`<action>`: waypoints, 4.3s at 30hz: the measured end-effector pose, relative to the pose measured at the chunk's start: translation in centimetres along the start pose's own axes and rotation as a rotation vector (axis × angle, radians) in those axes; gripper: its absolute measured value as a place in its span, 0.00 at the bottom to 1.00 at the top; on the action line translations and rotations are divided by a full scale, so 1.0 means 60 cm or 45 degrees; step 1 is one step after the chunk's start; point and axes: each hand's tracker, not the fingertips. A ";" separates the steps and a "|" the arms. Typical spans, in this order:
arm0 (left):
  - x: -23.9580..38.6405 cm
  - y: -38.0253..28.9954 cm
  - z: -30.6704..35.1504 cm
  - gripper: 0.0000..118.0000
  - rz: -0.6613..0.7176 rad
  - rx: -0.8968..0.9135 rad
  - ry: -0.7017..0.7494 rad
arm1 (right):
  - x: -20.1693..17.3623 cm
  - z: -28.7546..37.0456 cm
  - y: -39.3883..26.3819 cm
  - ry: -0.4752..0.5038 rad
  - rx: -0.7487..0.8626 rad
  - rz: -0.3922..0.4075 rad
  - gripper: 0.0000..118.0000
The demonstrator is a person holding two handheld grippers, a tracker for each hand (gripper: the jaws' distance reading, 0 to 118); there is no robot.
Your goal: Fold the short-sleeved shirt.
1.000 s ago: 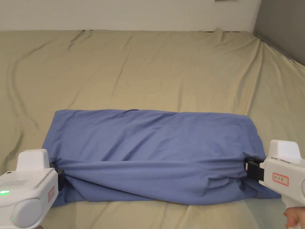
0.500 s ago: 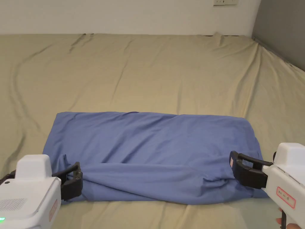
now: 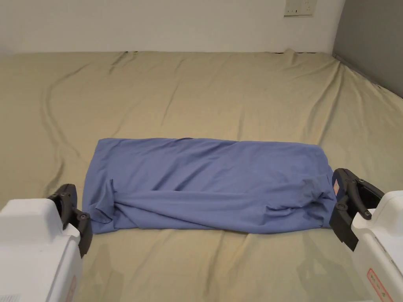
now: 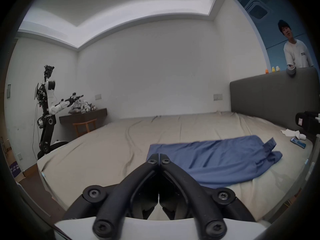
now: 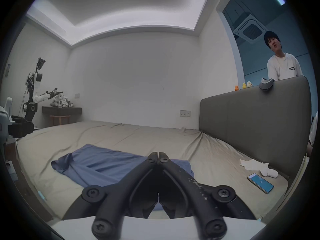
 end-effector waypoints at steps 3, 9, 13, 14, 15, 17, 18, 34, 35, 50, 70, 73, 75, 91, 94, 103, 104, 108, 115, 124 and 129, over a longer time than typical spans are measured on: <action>-0.006 -0.020 -0.013 0.00 -0.013 -0.094 0.014 | -0.003 0.000 -0.008 0.011 -0.037 0.024 0.02; -0.023 -0.081 -0.099 0.91 0.086 -0.398 -0.060 | -0.003 -0.017 -0.024 0.051 -0.108 -0.028 0.02; -0.014 -0.122 -0.164 0.88 0.083 -0.527 -0.097 | 0.002 -0.037 -0.036 0.071 -0.156 -0.047 0.02; -0.009 -0.125 -0.181 0.88 0.071 -0.552 -0.097 | 0.004 -0.041 -0.040 0.069 -0.165 -0.039 0.02; -0.003 -0.130 -0.196 0.88 0.035 -0.605 -0.104 | 0.005 -0.048 -0.041 0.072 -0.174 -0.034 0.02; 0.006 -0.135 -0.226 0.88 0.004 -0.600 -0.113 | 0.010 -0.060 -0.045 0.081 -0.193 -0.041 0.02; 0.009 -0.136 -0.241 0.88 -0.002 -0.607 -0.111 | 0.013 -0.066 -0.047 0.082 -0.202 -0.046 0.02; 0.001 -0.125 -0.339 0.71 0.003 -0.920 -0.165 | 0.042 -0.127 -0.060 0.080 -0.280 -0.122 0.02; 0.004 -0.121 -0.340 0.60 -0.002 -0.931 -0.167 | 0.042 -0.128 -0.061 0.080 -0.285 -0.115 0.02; 0.008 -0.070 -0.315 0.09 0.062 -0.941 -0.208 | 0.111 -0.163 -0.097 0.095 -0.654 -0.264 0.75; 0.023 -0.079 -0.326 0.09 0.015 -0.987 -0.241 | 0.165 -0.327 -0.146 0.114 -1.068 -0.153 0.08; 0.027 -0.074 -0.320 0.09 0.003 -0.979 -0.227 | 0.170 -0.314 -0.135 0.075 -1.038 -0.217 0.08; 0.027 -0.066 -0.309 0.09 -0.012 -0.961 -0.225 | 0.163 -0.299 -0.126 0.081 -1.017 -0.180 0.08; -0.031 -0.083 -0.122 0.09 0.133 -0.961 -0.139 | 0.161 -0.088 -0.129 0.015 -0.919 -0.354 0.08; -0.026 -0.090 -0.105 0.09 0.115 -0.980 -0.145 | 0.153 -0.071 -0.145 -0.004 -0.944 -0.345 0.08; -0.024 -0.100 -0.100 0.95 0.087 -0.948 -0.125 | 0.128 -0.072 -0.153 0.004 -0.937 -0.186 0.97; -0.026 -0.103 -0.097 1.00 0.109 -0.915 -0.115 | 0.122 -0.070 -0.153 -0.009 -0.916 -0.161 1.00; -0.032 -0.082 -0.054 0.92 0.264 -0.754 -0.124 | 0.106 -0.039 -0.137 0.008 -0.738 -0.208 0.96; -0.002 0.004 0.025 0.73 0.151 -0.211 -0.168 | 0.049 0.008 -0.033 0.064 -0.289 -0.070 0.95; 0.019 0.079 0.033 0.00 0.101 0.164 -0.063 | 0.005 0.025 0.069 0.051 0.129 0.059 0.01; 0.012 0.083 0.020 0.00 0.085 0.165 -0.082 | 0.000 -0.005 0.080 0.022 0.156 0.052 0.01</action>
